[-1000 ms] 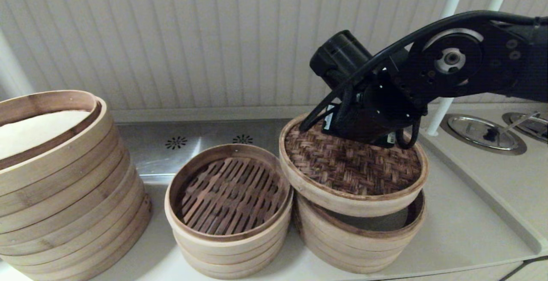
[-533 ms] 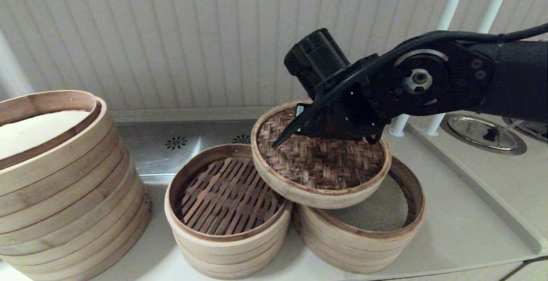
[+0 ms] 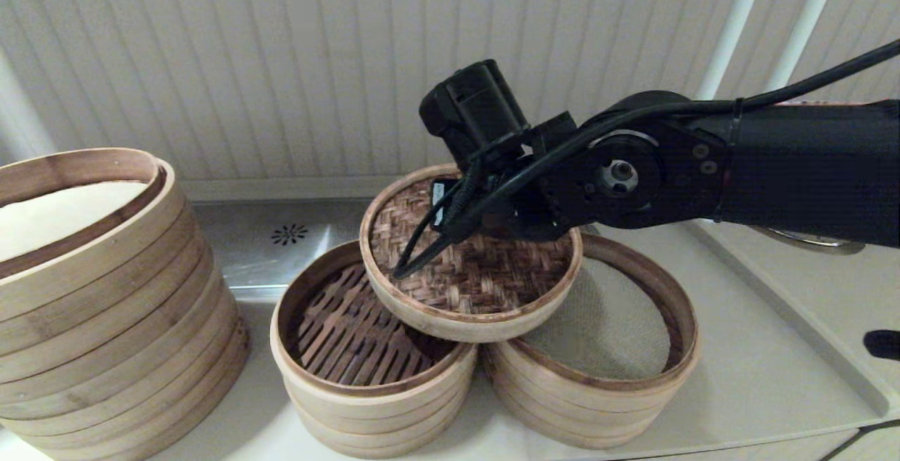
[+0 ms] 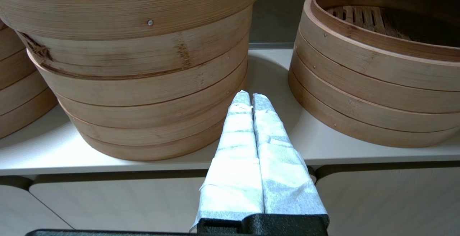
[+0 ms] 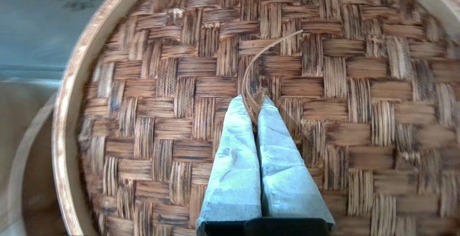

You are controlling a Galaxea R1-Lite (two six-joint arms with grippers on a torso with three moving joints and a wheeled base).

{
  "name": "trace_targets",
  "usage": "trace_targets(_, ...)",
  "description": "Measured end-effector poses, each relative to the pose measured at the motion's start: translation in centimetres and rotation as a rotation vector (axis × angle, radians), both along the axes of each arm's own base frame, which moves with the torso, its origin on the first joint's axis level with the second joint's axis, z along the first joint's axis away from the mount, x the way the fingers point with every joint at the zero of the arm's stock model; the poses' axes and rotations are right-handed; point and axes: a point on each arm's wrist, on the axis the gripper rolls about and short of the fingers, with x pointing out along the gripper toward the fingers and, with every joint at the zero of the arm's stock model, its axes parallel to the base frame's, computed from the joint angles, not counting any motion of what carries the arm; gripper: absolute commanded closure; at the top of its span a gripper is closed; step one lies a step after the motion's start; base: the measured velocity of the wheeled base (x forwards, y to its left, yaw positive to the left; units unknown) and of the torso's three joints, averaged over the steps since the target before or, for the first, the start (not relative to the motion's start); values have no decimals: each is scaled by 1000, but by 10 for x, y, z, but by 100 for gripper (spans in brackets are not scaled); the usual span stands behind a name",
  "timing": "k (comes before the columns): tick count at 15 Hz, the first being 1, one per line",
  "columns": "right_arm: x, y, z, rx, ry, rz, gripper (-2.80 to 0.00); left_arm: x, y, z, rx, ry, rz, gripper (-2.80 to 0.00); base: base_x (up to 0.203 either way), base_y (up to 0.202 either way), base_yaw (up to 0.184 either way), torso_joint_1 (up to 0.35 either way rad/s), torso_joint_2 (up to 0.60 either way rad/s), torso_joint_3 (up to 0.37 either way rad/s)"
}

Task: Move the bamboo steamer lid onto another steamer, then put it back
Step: Put the steamer

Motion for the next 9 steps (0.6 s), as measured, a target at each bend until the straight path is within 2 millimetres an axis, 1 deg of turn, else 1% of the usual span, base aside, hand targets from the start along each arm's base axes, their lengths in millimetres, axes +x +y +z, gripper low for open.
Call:
trace_targets(4, -4, 16, 2, -18, -65, 112, 0, 0, 0, 0, 0, 0, 0, 0, 0, 0, 0, 0, 0, 0)
trace_targets(7, -8, 22, 0, -53, -64, 211, 0, 0, 0, 0, 0, 0, -1, 0, 0, 0, 0, 0, 0, 0)
trace_targets(9, -10, 25, -1, -42, -41, 298, 0, 0, 0, 0, 0, 0, -1, 0, 0, 0, 0, 0, 0, 0)
